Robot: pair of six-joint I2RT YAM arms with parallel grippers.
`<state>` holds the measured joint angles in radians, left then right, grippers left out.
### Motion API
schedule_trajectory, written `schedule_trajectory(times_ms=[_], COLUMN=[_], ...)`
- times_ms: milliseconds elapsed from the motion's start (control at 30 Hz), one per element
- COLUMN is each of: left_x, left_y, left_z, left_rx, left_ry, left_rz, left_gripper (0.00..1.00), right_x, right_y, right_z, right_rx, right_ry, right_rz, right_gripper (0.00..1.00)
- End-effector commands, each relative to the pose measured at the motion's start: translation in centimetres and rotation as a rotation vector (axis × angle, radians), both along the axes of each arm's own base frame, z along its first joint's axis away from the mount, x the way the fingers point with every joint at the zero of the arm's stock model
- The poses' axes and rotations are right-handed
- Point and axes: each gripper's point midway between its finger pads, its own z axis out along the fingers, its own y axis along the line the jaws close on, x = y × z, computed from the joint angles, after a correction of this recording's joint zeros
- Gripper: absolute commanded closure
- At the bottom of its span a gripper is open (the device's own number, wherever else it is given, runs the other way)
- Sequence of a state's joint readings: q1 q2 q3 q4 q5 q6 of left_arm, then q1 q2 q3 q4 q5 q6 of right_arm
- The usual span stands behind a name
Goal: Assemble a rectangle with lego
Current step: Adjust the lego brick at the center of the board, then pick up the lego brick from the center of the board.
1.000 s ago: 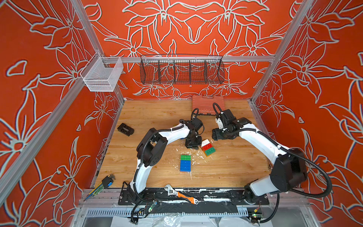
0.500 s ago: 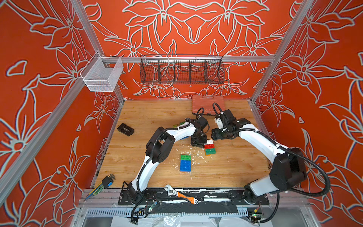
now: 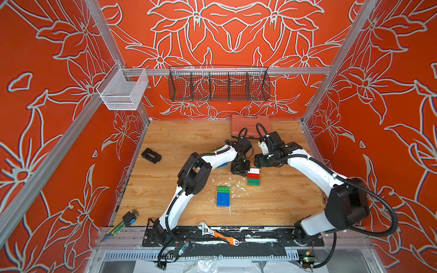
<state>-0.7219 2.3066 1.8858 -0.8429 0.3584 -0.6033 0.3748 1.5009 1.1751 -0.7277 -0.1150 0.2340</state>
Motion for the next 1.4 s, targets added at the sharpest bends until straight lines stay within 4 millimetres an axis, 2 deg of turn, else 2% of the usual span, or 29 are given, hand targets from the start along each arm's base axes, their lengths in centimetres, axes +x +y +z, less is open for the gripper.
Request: schedule_trajectory(times_ms=[0, 67, 200, 333, 400, 500, 667, 800, 1000, 1100, 1367], left_x=[-0.3, -0.1, 0.6, 2.2, 3.2, 5.1, 8.5, 10.9, 13.1, 13.7, 13.4], left_y=[1.9, 3.4, 8.0, 13.6, 15.9, 18.3, 20.0, 20.8, 21.1, 21.3, 21.2], left_z=[1.9, 3.6, 6.9, 8.6, 8.6, 8.0, 6.4, 4.8, 3.0, 2.2, 0.1], left_rx=[0.066, 0.094, 0.151, 0.199, 0.196, 0.195, 0.233, 0.271, 0.312, 0.331, 0.336], left_ry=[-0.027, -0.058, -0.105, -0.112, -0.094, -0.083, -0.074, -0.060, -0.029, -0.016, 0.025], left_rz=[0.003, 0.015, 0.073, 0.162, 0.214, 0.266, 0.288, 0.304, 0.294, 0.302, 0.290], left_gripper=[0.86, 0.76, 0.55, 0.52, 0.53, 0.54, 0.53, 0.44, 0.43, 0.46, 0.52], right_x=[-0.4, -0.1, 1.0, 2.4, 3.2, 4.4, 6.1, 7.0, 7.1, 7.0, 6.8], right_y=[-0.4, -0.4, 0.1, 0.8, 1.3, 2.1, 3.3, 3.9, 4.3, 4.5, 4.9], right_z=[0.8, 1.2, 2.0, 2.4, 2.8, 3.0, 2.6, 2.2, 1.6, 1.3, 0.4], right_rx=[-0.004, -0.006, 0.000, 0.003, 0.018, 0.042, 0.062, 0.069, 0.079, 0.096, 0.114], right_ry=[-0.019, -0.034, -0.055, -0.063, -0.080, -0.094, -0.095, -0.094, -0.082, -0.078, -0.056], right_rz=[0.014, 0.011, 0.025, 0.041, 0.043, 0.050, 0.068, 0.083, 0.099, 0.105, 0.114], right_gripper=[0.29, 0.29, 0.29, 0.29, 0.29, 0.29, 0.26, 0.24, 0.24, 0.24, 0.25])
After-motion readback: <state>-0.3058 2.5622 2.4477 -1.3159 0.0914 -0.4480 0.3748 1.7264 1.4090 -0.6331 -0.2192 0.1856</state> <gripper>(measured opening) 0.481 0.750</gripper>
